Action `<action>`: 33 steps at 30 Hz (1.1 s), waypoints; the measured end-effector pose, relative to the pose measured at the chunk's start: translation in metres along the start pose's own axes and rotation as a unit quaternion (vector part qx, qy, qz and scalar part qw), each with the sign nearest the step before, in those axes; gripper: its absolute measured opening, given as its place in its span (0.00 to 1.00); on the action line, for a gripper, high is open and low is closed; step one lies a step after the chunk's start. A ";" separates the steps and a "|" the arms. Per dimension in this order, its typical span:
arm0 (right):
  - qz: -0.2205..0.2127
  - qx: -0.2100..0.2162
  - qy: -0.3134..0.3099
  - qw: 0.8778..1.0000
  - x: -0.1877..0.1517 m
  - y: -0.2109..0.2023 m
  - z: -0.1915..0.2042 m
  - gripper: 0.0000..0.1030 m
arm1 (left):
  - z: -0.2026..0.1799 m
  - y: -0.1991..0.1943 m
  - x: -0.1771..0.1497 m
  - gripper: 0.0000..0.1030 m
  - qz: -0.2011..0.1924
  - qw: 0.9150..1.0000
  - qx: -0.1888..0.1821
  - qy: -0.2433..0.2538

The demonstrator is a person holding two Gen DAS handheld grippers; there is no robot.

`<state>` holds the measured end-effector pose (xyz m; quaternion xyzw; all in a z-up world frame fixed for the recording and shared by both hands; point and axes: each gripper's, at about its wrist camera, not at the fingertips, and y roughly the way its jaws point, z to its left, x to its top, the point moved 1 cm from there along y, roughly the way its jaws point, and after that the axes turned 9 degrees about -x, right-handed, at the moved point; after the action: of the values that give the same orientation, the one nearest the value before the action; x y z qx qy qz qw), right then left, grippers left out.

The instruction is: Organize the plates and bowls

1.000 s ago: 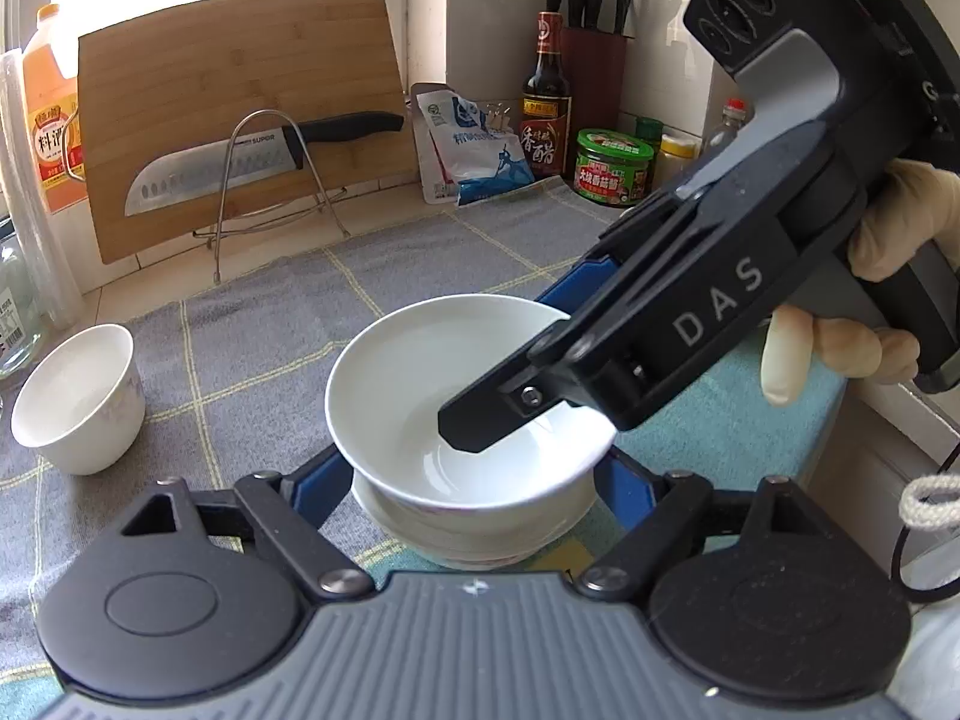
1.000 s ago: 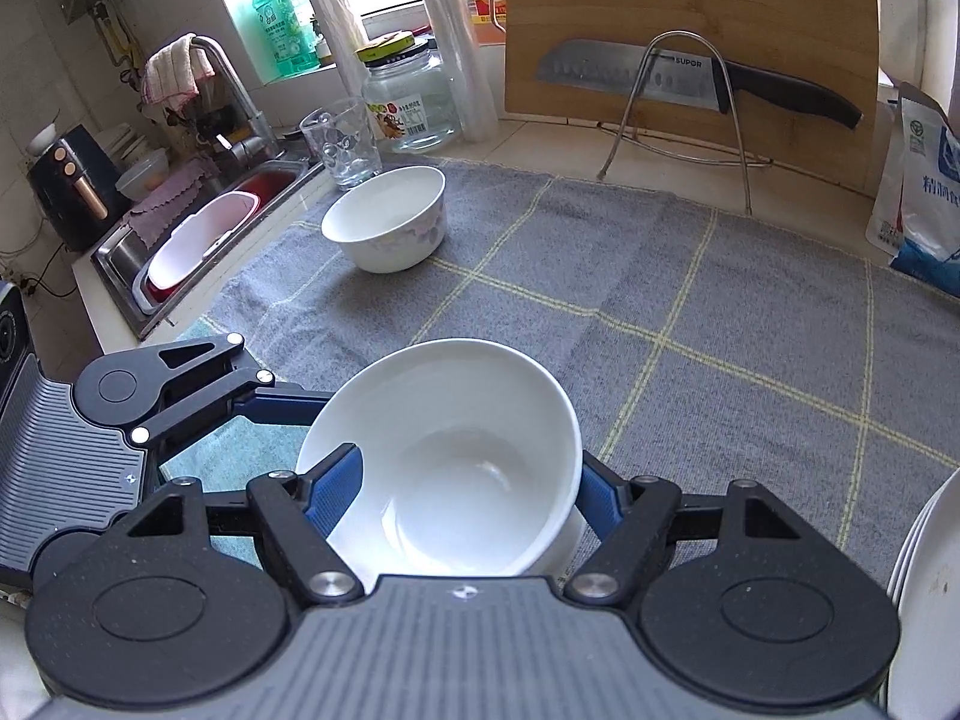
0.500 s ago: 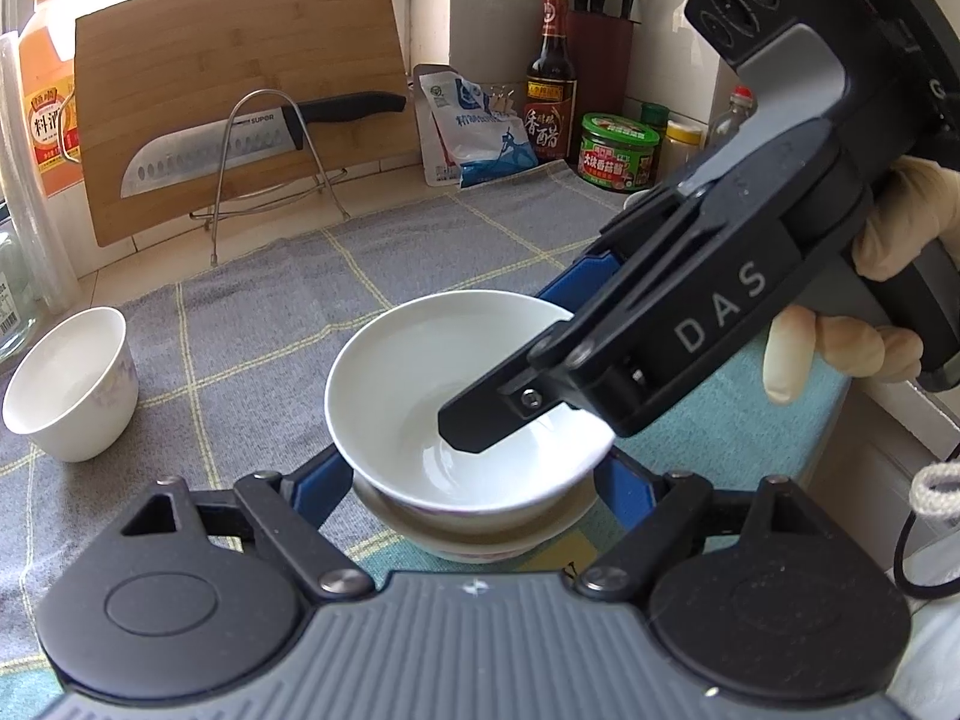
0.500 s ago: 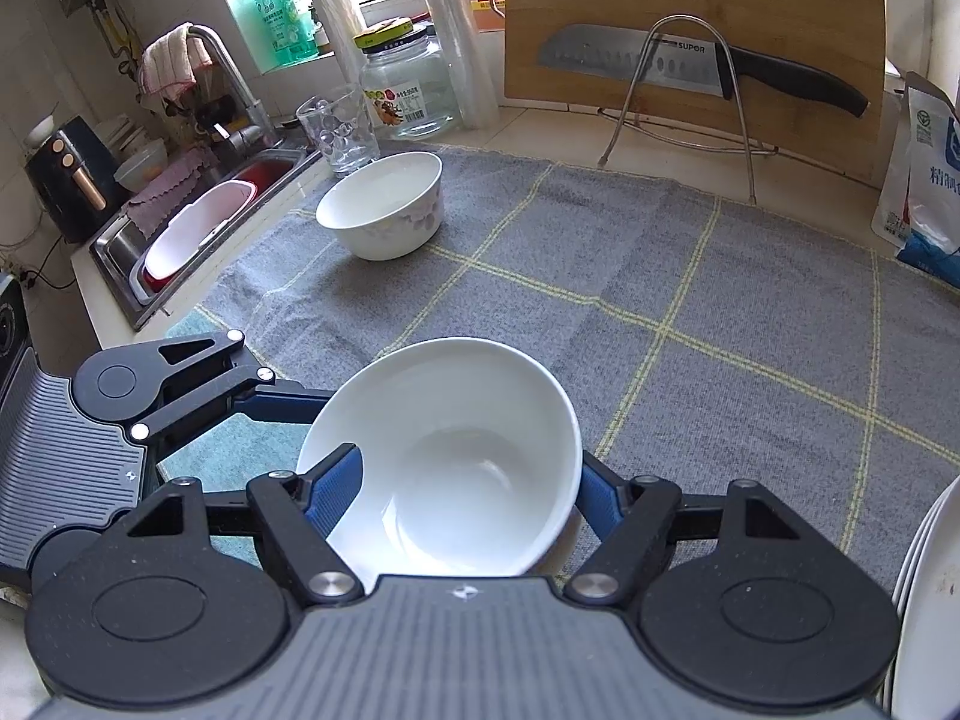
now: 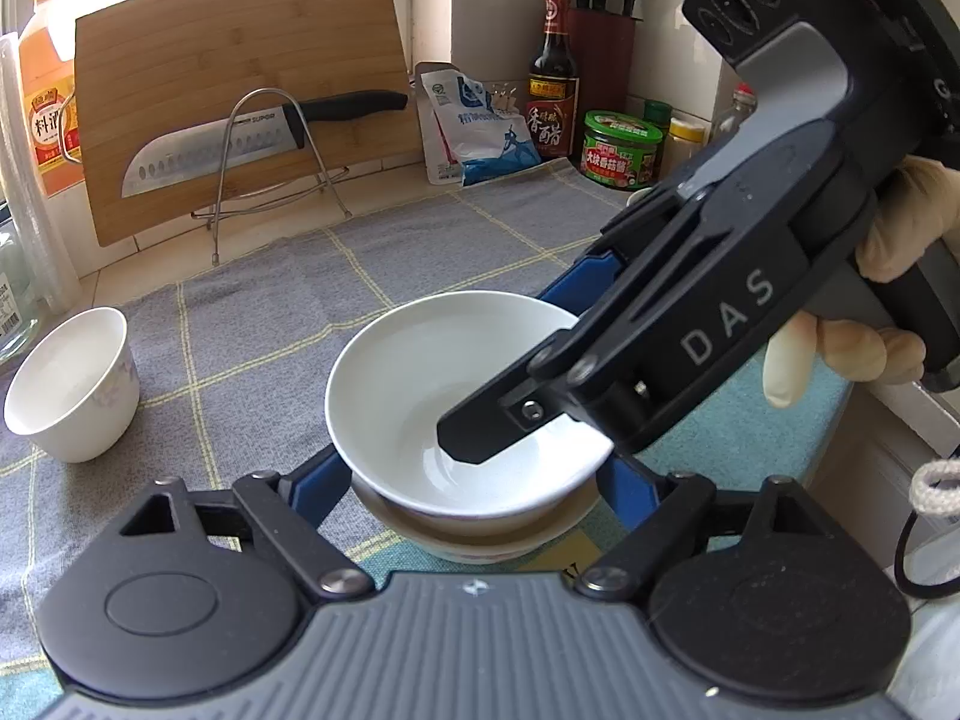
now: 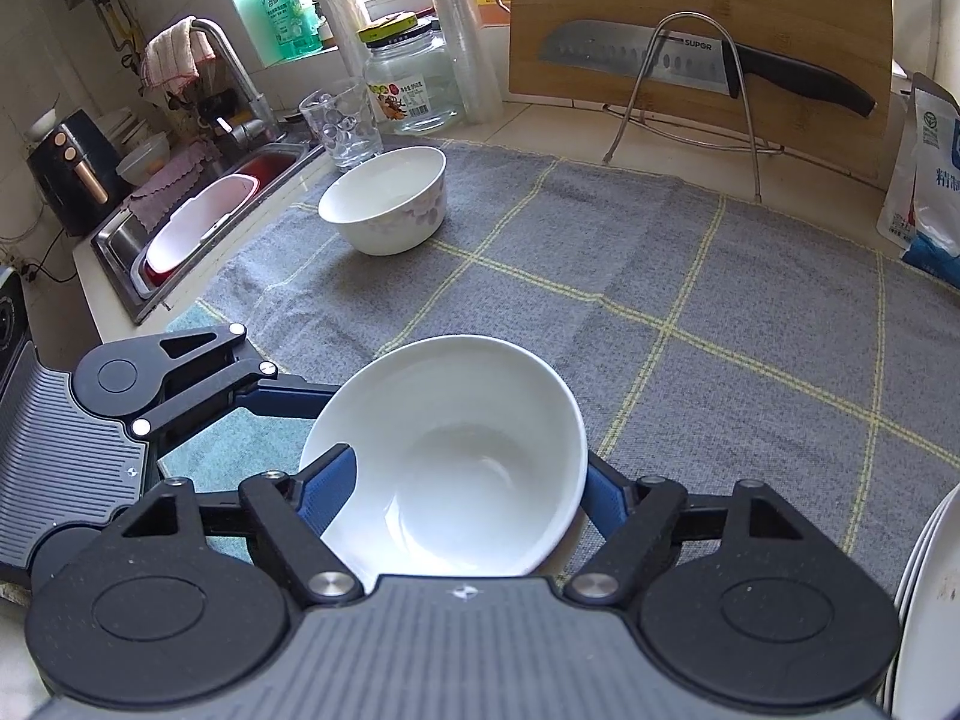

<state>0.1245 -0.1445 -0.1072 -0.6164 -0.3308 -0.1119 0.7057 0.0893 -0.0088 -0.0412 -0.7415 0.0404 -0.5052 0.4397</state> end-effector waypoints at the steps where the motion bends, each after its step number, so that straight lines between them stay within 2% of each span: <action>1: -0.001 0.000 0.000 1.000 0.000 0.000 0.000 0.81 | 0.000 0.000 0.000 0.86 0.000 1.000 0.001 0.000; 5: -0.002 -0.001 -0.001 1.000 0.000 -0.001 0.000 0.81 | 0.000 0.001 0.000 0.88 0.001 1.000 0.002 0.000; 12: -0.017 0.002 -0.005 1.000 -0.001 -0.009 -0.001 0.94 | -0.001 -0.002 0.000 0.89 -0.004 1.000 0.000 0.000; 23: -0.017 -0.020 -0.015 1.000 -0.006 -0.013 -0.002 0.98 | 0.004 -0.023 -0.003 0.90 -0.011 1.000 0.004 0.009; 28: -0.011 -0.040 -0.037 0.998 -0.011 -0.016 0.000 0.99 | 0.014 -0.038 -0.008 0.92 -0.015 1.000 0.017 0.002; 33: -0.030 -0.047 -0.039 0.998 0.008 -0.019 0.003 1.00 | 0.034 -0.047 -0.016 0.92 -0.016 0.999 0.047 -0.011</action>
<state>0.1183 -0.1443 -0.0871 -0.6427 -0.3705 -0.1246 0.6589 0.0900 0.0485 -0.0234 -0.7261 -0.0001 -0.5050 0.4666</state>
